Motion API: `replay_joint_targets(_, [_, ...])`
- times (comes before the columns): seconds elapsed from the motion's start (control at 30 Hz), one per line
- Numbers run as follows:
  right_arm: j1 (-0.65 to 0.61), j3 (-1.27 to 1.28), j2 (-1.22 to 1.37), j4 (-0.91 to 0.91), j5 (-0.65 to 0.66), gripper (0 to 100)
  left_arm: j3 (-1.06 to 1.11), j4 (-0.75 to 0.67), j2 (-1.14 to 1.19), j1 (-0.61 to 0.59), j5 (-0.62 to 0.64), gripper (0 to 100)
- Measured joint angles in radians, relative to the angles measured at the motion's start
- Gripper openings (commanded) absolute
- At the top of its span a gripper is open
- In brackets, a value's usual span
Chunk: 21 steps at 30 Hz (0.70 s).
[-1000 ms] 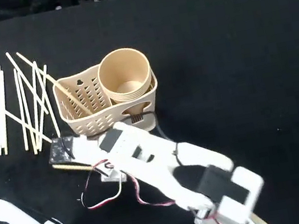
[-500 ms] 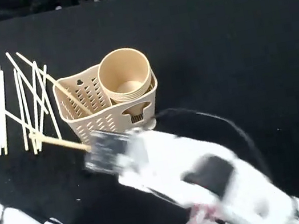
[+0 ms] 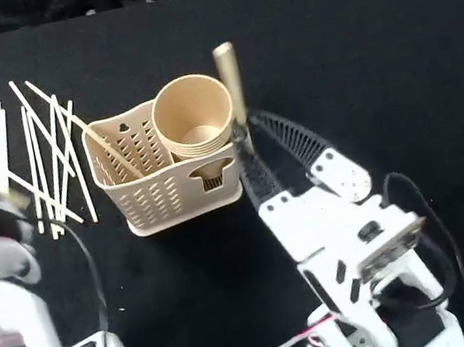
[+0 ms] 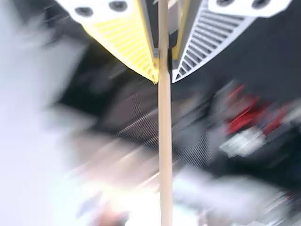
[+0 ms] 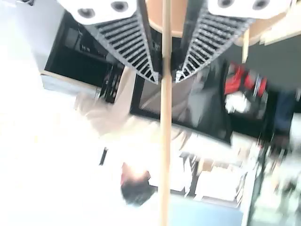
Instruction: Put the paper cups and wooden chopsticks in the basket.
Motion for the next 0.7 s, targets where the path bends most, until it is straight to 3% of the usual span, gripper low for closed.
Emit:
replay_joint_targets(0.13, [-0.017, 0.037, -0.005, -0.126, -0.298, 1.2, 0.183, -0.275, -0.068, 0.232, -0.031, 3])
replay_joint_targets(0.23, [-0.054, 0.143, -0.005, -0.302, -0.482, 1.2, 0.295, -0.367, -0.068, 0.331, -0.055, 3])
replay_joint_targets(0.43, [-0.071, 0.397, 0.144, -0.62, -0.52, 1.2, 0.342, -0.388, -0.064, 0.382, 0.002, 3])
replay_joint_targets(0.7, [-0.147, 0.416, 0.417, -0.833, -0.523, 1.2, 0.453, -0.427, -0.068, 0.463, 0.023, 3])
